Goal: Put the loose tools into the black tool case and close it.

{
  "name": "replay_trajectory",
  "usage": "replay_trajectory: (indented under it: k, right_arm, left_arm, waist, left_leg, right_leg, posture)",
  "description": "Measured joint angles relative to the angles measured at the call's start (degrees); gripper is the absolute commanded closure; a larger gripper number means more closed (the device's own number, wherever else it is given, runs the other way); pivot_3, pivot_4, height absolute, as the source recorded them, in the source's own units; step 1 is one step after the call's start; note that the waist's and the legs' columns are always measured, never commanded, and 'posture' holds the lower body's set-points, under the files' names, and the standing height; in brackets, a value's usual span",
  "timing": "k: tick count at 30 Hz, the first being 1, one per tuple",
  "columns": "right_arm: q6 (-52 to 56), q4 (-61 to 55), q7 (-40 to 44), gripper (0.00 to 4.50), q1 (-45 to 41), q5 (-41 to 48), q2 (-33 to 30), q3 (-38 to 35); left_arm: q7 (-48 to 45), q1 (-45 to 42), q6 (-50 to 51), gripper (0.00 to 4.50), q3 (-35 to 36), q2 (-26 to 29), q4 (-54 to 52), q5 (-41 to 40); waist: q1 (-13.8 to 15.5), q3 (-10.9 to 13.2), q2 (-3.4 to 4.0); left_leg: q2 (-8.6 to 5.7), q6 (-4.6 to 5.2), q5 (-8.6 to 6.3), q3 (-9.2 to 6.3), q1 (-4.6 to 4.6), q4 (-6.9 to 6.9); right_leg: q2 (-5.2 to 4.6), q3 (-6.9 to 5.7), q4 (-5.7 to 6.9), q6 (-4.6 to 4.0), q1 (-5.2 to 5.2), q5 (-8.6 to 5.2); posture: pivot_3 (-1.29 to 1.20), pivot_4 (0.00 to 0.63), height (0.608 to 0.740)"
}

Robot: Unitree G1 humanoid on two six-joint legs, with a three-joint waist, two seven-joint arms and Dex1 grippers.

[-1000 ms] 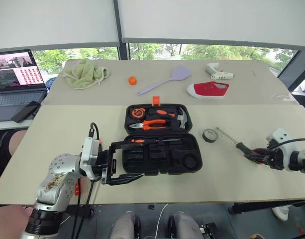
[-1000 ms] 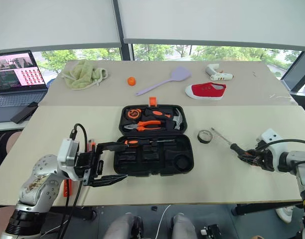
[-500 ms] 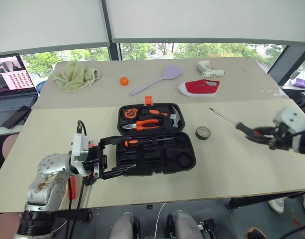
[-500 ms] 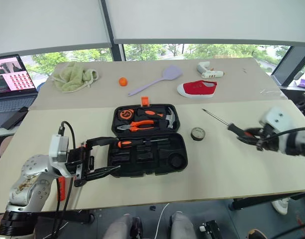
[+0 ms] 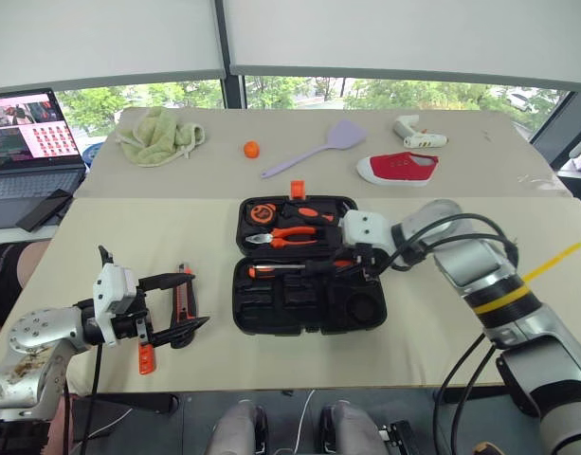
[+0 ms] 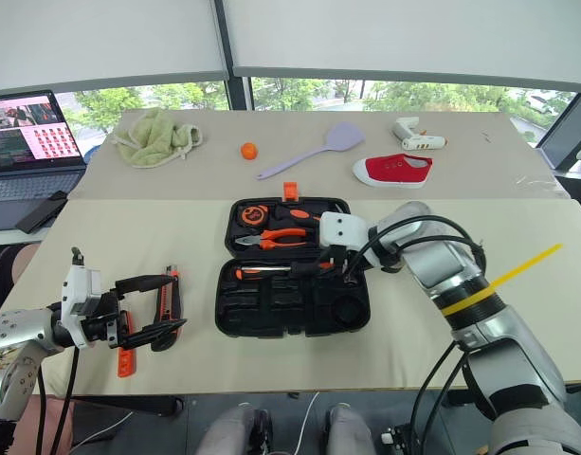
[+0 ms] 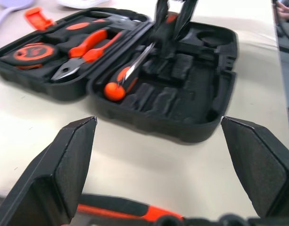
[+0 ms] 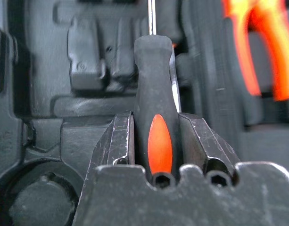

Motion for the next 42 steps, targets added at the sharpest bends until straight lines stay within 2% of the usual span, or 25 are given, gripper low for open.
replay_trajectory:
  k: [4, 18, 24, 26, 27, 30, 36, 39, 42]
  right_arm:
    - [-0.15, 0.21, 0.41, 3.48, -0.87, -1.08, 0.07, 0.75]
    - [0.51, -0.27, 3.24, 3.48, -0.01, -2.91, -2.81, 0.70]
    - [1.10, -0.21, 2.65, 3.48, 0.45, -2.72, -1.24, 0.13]
    - [1.12, -0.13, 2.02, 2.48, 1.01, -2.35, 0.08, -0.28]
    - [1.00, -0.04, 1.94, 2.27, 1.05, -2.24, 0.39, -0.36]
    - [-2.07, 1.48, 2.58, 1.28, 0.80, -1.04, 0.46, -2.34]
    - [-6.42, 5.15, 6.49, 1.28, -2.84, 2.91, -0.23, -6.60]
    - [-6.37, 5.33, 7.76, 2.05, -2.84, 5.47, -0.20, -8.70]
    - [-6.29, 5.18, 6.76, 3.06, -0.71, 7.04, 2.26, -9.80]
  left_arm:
    - [1.72, -1.86, 2.31, 0.00, -1.60, 0.07, -3.11, 0.09]
    - [1.87, -3.93, 3.05, 0.00, -4.49, 0.43, -3.71, 1.84]
    - [2.03, -4.96, 3.05, 0.00, -5.25, 0.41, -3.70, 2.60]
    - [2.06, -5.09, 3.05, 0.00, -5.53, 0.40, -3.70, 2.62]
    - [2.08, -5.23, 3.06, 0.00, -5.59, 0.40, -3.70, 2.62]
    - [2.15, -5.70, 3.06, 0.00, -5.60, 0.41, -3.51, 2.63]
    - [2.67, -6.10, 3.11, 0.00, -5.63, 0.40, -2.93, 2.88]
    - [3.24, -5.94, 3.12, 0.00, -5.62, 0.40, -2.93, 2.91]
    - [3.79, -5.38, 3.11, 0.00, -5.62, 0.38, -2.96, 2.93]
  waist:
    - [-0.12, 0.00, 0.00]
    - [-0.43, 0.00, 0.00]
    - [-0.68, 0.00, 0.00]
    - [-0.87, 0.00, -0.01]
    - [-0.96, 0.00, 0.00]
    - [-0.99, 0.01, -0.01]
    - [-1.02, 0.04, 0.00]
    - [-1.00, 0.04, 0.00]
    - [-1.01, 0.04, -0.01]
  left_leg:
    - [0.03, -0.07, 0.04, -0.03, 0.06, -0.01]
    - [0.06, -0.08, 0.05, -0.02, 0.12, -0.05]
    - [0.07, -0.09, 0.06, -0.02, 0.14, -0.07]
    - [0.08, -0.11, 0.07, -0.02, 0.13, -0.09]
    - [0.08, -0.12, 0.07, -0.02, 0.12, -0.09]
    - [0.07, -0.12, 0.07, 0.00, 0.13, -0.10]
    - [0.08, -0.13, 0.08, 0.01, 0.13, -0.11]
    - [0.08, -0.12, 0.08, 0.01, 0.14, -0.11]
    - [0.09, -0.13, 0.08, 0.01, 0.17, -0.11]
  right_leg:
    - [0.06, -0.04, 0.06, 0.00, 0.03, 0.00]
    - [0.09, -0.03, 0.06, 0.01, 0.06, -0.01]
    - [0.11, -0.03, 0.07, 0.00, 0.07, -0.01]
    - [0.13, -0.03, 0.07, 0.00, 0.06, -0.01]
    - [0.12, -0.02, 0.07, 0.00, 0.04, -0.01]
    - [0.13, -0.01, 0.06, 0.00, 0.05, -0.01]
    - [0.14, 0.00, 0.06, 0.00, 0.04, -0.01]
    - [0.12, 0.00, 0.06, 0.00, 0.06, -0.01]
    - [0.14, 0.00, 0.07, 0.00, 0.08, -0.01]
  posture:
    - [0.00, 0.150, 0.740]
    - [0.00, 0.150, 0.740]
    - [0.00, 0.150, 0.740]
    - [0.00, 0.150, 0.740]
    - [0.00, 0.150, 0.740]
    - [0.00, 0.150, 0.740]
    - [0.00, 0.150, 0.740]
    - [0.00, 0.150, 0.740]
    - [0.00, 0.150, 0.740]
